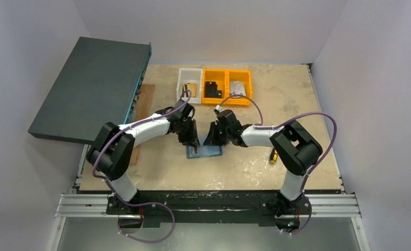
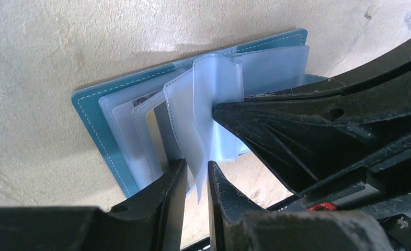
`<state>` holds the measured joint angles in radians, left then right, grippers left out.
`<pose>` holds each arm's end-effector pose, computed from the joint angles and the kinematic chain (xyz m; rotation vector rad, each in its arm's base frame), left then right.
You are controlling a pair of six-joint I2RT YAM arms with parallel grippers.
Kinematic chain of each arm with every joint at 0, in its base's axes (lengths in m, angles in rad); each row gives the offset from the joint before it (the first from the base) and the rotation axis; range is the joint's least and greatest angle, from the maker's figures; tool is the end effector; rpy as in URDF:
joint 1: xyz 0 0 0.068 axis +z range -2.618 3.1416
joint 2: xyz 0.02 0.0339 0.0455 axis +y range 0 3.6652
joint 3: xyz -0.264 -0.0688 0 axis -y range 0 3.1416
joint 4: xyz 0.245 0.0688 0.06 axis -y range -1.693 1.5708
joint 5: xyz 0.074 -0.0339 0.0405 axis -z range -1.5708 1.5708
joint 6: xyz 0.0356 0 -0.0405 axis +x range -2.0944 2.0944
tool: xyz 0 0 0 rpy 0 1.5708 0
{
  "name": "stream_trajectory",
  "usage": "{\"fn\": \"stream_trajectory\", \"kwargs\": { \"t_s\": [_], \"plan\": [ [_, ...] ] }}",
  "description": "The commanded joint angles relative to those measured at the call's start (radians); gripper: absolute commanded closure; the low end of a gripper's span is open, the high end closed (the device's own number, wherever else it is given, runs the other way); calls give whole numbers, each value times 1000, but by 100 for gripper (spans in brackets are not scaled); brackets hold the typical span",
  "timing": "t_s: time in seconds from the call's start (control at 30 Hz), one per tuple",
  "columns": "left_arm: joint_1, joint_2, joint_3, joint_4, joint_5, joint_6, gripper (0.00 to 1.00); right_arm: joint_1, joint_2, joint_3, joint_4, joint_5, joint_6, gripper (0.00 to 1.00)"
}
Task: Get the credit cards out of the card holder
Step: Remove the credit card from the card holder.
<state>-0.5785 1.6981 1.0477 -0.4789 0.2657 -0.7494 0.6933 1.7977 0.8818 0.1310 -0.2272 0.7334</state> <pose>0.2721 -0.1889 0.1768 -0.1594 2.8704 -0.6998 0.2665 0.2318 0.1362 -0.0692 2.5415 0.9079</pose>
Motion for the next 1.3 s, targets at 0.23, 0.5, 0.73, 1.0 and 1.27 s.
{"fn": "stream_trajectory", "kwargs": {
  "t_s": [0.23,0.5,0.73,1.0,1.27],
  "plan": [
    [-5,15,-1,75,23,-23,97,0,-41,52,-97,15,-25,82],
    [-4,5,-6,88,28,-24,100,0,-112,118,-173,51,-30,62],
    [-9,9,4,121,63,-19,91,-1,-166,143,-243,117,-31,50],
    [-38,45,65,133,88,-31,65,-21,-228,131,-302,181,-33,50],
    [-73,90,142,117,100,-39,62,-102,-351,34,-309,196,-31,50]
  ]
}}
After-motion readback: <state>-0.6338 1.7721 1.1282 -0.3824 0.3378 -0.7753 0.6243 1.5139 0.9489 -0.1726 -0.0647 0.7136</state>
